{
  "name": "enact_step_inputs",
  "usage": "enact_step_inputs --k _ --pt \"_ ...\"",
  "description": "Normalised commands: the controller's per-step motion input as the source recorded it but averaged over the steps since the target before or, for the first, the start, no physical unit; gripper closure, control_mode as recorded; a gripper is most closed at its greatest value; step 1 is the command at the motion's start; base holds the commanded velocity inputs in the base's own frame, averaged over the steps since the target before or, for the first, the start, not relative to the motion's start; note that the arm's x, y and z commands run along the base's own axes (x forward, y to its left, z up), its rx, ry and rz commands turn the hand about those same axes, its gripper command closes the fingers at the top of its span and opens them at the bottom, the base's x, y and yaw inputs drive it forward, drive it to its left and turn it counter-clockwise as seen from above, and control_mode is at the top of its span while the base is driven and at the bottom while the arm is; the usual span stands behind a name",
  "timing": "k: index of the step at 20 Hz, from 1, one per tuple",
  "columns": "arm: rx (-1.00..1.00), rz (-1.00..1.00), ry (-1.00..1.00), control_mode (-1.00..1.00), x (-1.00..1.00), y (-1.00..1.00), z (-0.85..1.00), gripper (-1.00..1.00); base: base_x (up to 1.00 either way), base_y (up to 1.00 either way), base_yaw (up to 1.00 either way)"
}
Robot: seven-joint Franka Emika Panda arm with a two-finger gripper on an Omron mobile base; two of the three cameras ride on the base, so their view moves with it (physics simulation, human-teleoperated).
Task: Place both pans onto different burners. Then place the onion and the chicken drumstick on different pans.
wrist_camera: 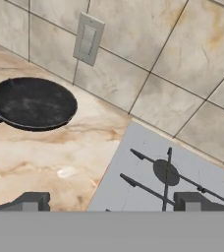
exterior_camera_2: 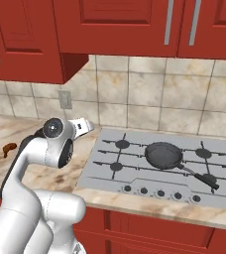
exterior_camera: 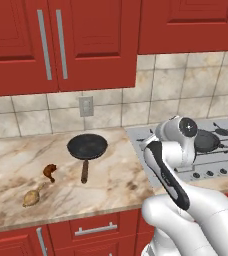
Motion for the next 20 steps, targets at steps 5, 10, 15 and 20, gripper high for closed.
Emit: enact_step_inputs --k 5,10,15,20 --pt "0.0 0.0 0.0 1.0 0.0 0.0 0.0 -1.0 0.16 0.12 -0.02" --pt "0.0 0.0 0.0 -1.0 0.0 0.0 0.0 -1.0 0.01 0.01 0.0" --pt "0.0 -0.02 0.0 -1.0 0.0 0.12 0.0 -1.0 0.0 0.0 0.0" --pt "-0.02 -0.14 0.0 -1.0 0.0 0.5 0.0 -1.0 0.0 0.0 0.0"
